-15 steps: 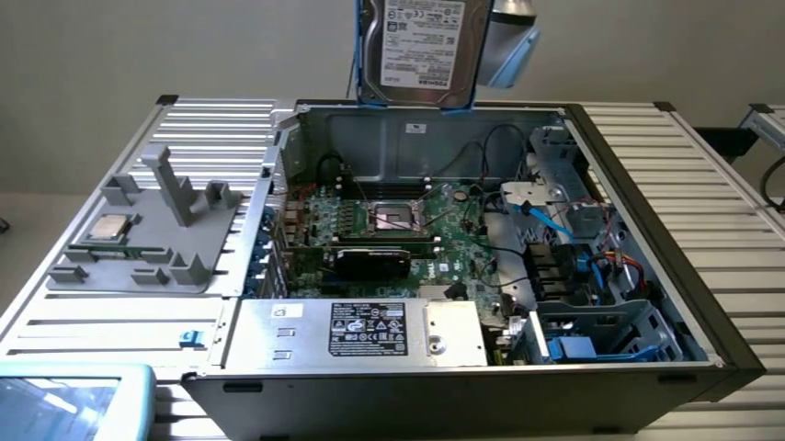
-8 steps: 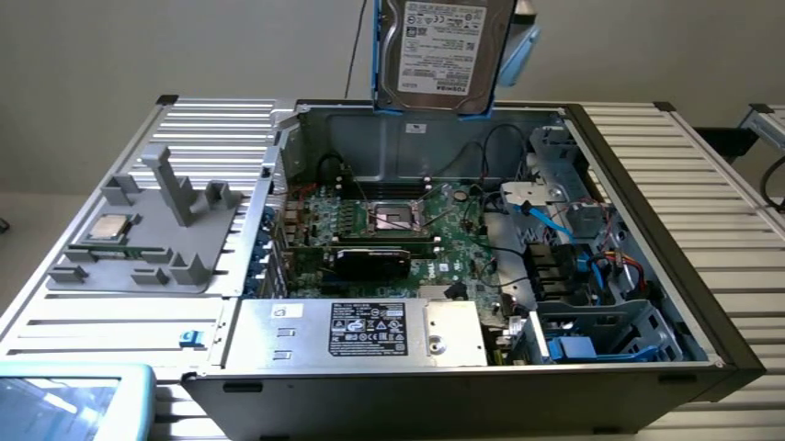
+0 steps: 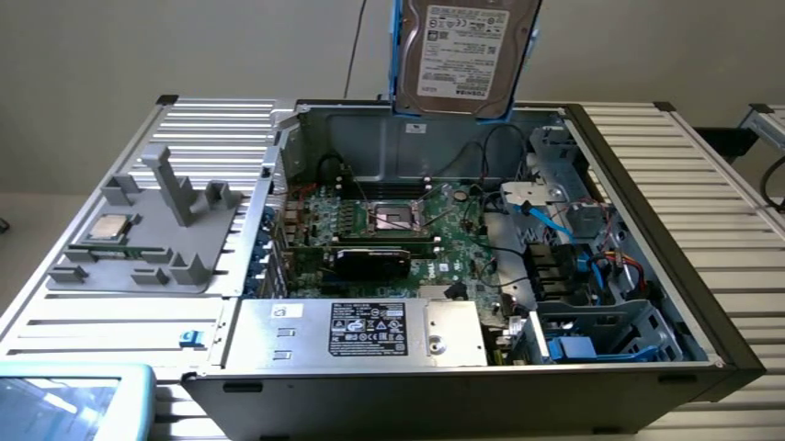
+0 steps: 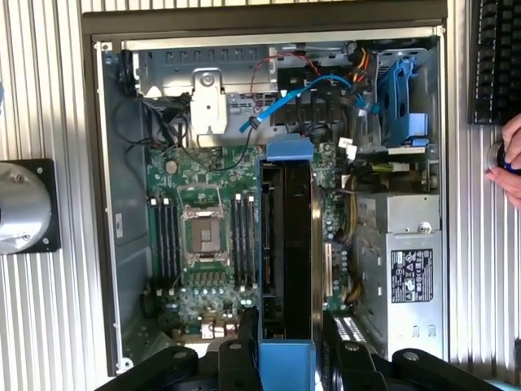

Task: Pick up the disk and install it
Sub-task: 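Pick up the disk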

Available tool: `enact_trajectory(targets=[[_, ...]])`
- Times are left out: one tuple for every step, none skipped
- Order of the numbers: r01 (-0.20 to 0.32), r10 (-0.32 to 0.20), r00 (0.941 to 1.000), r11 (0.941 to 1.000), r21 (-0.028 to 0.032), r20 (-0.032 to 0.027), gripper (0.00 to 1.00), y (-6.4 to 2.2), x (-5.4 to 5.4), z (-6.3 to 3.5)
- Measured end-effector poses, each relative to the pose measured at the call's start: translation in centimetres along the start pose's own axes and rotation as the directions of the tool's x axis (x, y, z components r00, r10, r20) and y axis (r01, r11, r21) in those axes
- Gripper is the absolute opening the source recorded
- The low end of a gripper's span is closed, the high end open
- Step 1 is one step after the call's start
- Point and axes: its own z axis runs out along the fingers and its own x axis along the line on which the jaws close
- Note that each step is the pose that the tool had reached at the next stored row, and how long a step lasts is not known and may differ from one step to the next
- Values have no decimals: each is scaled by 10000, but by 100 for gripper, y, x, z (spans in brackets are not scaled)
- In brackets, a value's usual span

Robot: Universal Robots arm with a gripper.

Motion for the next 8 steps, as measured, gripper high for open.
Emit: enact_trajectory(targets=[[0, 0, 10000, 10000, 0, 1, 37, 39, -12, -2], [0, 0, 10000, 10000, 0, 0, 37, 77, -25, -3], [0, 0, 10000, 10000, 0, -1, 37, 114, -38, -4], [-1, 1, 10000, 10000, 0, 1, 37, 147, -51, -5], [0, 0, 10000, 10000, -1, -1, 37, 175, -66, -6], [0, 0, 10000, 10000, 0, 0, 37, 203, -85, -7], [0, 0, 10000, 10000, 1, 0, 37, 226, -104, -8], [0, 0, 10000, 10000, 2, 1, 37, 248, -125, -9]])
